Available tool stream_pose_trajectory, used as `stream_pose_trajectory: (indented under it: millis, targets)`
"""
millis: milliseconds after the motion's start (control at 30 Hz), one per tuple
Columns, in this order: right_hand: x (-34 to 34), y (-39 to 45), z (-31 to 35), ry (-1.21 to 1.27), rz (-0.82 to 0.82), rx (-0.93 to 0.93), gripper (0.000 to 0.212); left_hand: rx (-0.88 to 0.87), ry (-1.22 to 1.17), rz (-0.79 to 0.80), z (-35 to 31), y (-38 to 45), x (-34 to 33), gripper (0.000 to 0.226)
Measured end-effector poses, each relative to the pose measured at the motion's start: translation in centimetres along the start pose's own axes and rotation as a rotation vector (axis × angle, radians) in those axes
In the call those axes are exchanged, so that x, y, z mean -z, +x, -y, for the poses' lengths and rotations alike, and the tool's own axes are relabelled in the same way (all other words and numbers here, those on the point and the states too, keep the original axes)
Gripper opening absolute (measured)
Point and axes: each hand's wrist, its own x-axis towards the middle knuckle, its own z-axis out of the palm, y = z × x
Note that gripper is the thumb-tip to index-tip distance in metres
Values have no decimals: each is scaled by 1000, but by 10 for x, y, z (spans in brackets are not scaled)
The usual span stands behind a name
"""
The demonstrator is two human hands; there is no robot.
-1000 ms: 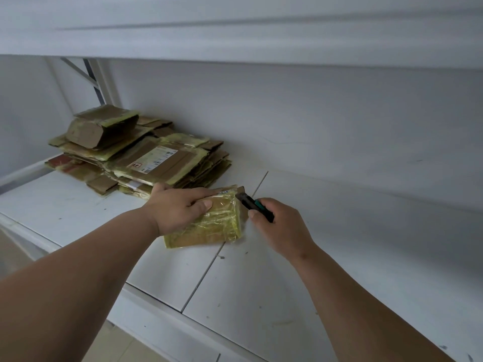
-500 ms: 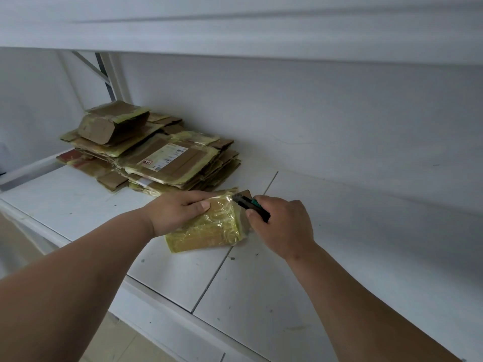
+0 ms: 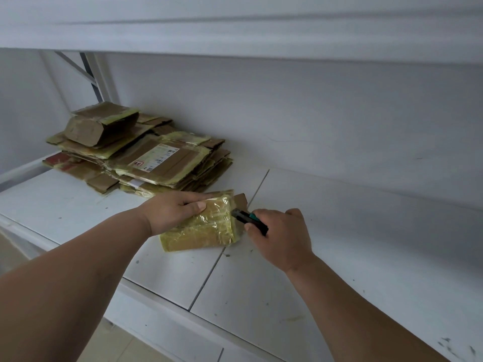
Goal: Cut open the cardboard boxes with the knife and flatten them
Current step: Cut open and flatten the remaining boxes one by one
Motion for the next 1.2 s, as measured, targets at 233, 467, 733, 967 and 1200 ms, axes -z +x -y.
stream_pose_trajectory:
  millis: [233,467,733,967,1200]
  targets:
    - [-3,-21,-7,-34,15,-10,29,21,64,-12,-6,0,-2,55]
    - [4,-35,-16,-65,138,-29,33,40,160,-49,-20,-2,-9,44]
    - [25,-44,-37,-246,385,-40,23,114,197,-192,-39,5,-10,59]
    - [27,-8,-23,392,178,-629,20,157,623,-38,-65,24,-37,60]
    - [20,-5,-23,783,303,-847,15,181,621,88,-30,24,-30,89]
